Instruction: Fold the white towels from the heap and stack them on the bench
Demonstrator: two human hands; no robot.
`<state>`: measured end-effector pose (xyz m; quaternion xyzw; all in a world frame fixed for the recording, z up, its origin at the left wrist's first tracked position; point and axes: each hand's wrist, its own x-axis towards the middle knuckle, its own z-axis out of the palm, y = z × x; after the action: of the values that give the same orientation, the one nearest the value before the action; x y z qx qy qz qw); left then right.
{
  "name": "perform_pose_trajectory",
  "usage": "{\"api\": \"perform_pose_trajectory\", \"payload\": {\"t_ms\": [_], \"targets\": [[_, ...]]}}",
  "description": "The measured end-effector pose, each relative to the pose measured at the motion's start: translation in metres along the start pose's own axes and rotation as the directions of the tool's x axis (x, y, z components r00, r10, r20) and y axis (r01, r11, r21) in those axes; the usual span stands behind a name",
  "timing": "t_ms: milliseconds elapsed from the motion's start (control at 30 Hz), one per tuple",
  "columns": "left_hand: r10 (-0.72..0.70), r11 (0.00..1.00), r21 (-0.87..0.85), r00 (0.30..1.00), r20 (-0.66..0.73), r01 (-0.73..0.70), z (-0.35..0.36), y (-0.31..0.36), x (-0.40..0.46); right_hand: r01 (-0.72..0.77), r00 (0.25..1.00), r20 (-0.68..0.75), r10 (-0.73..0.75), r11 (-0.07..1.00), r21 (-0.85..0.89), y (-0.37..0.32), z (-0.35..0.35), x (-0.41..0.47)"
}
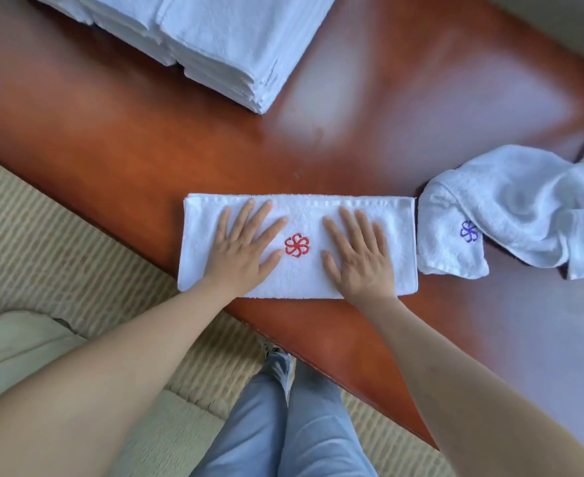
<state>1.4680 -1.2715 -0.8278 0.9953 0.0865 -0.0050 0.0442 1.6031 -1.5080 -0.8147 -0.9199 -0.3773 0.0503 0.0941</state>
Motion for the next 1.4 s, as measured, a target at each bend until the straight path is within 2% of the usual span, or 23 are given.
{"api": "perform_pose_trajectory", "payload": {"t_ms": [100, 267, 333, 433, 533, 600, 667, 800, 900, 967, 1000, 1100, 1167, 1300, 1400], "targets": [[-0.052, 0.998, 0.036, 0.997, 0.049, 0.051, -0.003, -0.026, -0.012, -0.087, 0.996, 0.011, 0.088, 0.996, -0.036, 0.034, -0.011, -0.006], [-0.065, 0.995, 0.079, 0.995, 0.07, 0.059, 0.009, -0.031, -0.013, -0.085, 0.996, 0.032, 0.086, 0.995, -0.043, 0.048, 0.002, -0.005], [-0.086, 0.993, 0.089, 0.984, 0.153, 0.073, -0.003, -0.026, -0.01, -0.094, 0.991, 0.089, 0.097, 0.995, -0.033, 0.042, -0.006, -0.006], [-0.185, 0.978, 0.152, 0.94, 0.288, 0.146, -0.021, -0.013, -0.007, -0.157, 0.955, 0.253, 0.156, 0.987, -0.014, 0.035, -0.03, 0.001], [-0.229, 0.973, 0.11, 0.882, 0.411, 0.201, -0.046, 0.009, 0.007, -0.287, 0.922, 0.308, 0.234, 0.948, 0.139, 0.029, -0.057, 0.002], [-0.176, 0.984, 0.085, 0.873, 0.454, 0.154, -0.06, 0.028, 0.02, -0.444, 0.879, 0.313, 0.36, 0.857, 0.261, 0.029, -0.074, -0.01], [-0.113, 0.993, 0.022, 0.871, 0.477, 0.116, -0.072, 0.049, 0.041, -0.62, 0.775, 0.378, 0.506, 0.725, 0.3, 0.032, -0.087, -0.02], [-0.007, 0.995, -0.085, 0.863, 0.505, 0.058, -0.081, 0.093, 0.09, -0.897, 0.442, 0.567, 0.695, 0.348, 0.272, 0.046, -0.1, -0.03], [0.077, 0.989, -0.149, 0.854, 0.514, 0.001, -0.081, 0.127, 0.123, -0.948, 0.219, 0.698, 0.682, -0.019, 0.316, 0.049, -0.096, -0.032], [0.1, 0.984, -0.176, 0.836, 0.539, -0.004, -0.079, 0.147, 0.145, -0.892, 0.115, 0.774, 0.623, -0.278, 0.357, 0.048, -0.094, -0.03], [0.102, 0.983, -0.182, 0.832, 0.546, -0.001, -0.077, 0.156, 0.154, -0.859, 0.087, 0.798, 0.597, -0.361, 0.363, 0.048, -0.094, -0.027], [0.093, 0.983, -0.185, 0.844, 0.528, 0.007, -0.073, 0.176, 0.179, -0.804, 0.059, 0.837, 0.544, -0.471, 0.363, 0.056, -0.091, -0.021], [0.084, 0.989, -0.149, 0.841, 0.535, -0.004, -0.072, 0.186, 0.196, -0.799, 0.062, 0.871, 0.487, -0.499, 0.336, 0.063, -0.091, -0.021], [0.046, 0.998, -0.06, 0.784, 0.619, -0.011, -0.075, 0.196, 0.228, -0.865, 0.118, 0.907, 0.405, -0.407, 0.294, 0.072, -0.092, -0.025], [0.117, 0.99, -0.133, 0.74, 0.663, -0.038, -0.083, 0.191, 0.236, -0.905, 0.148, 0.905, 0.399, -0.313, 0.287, 0.077, -0.093, -0.025]]}}
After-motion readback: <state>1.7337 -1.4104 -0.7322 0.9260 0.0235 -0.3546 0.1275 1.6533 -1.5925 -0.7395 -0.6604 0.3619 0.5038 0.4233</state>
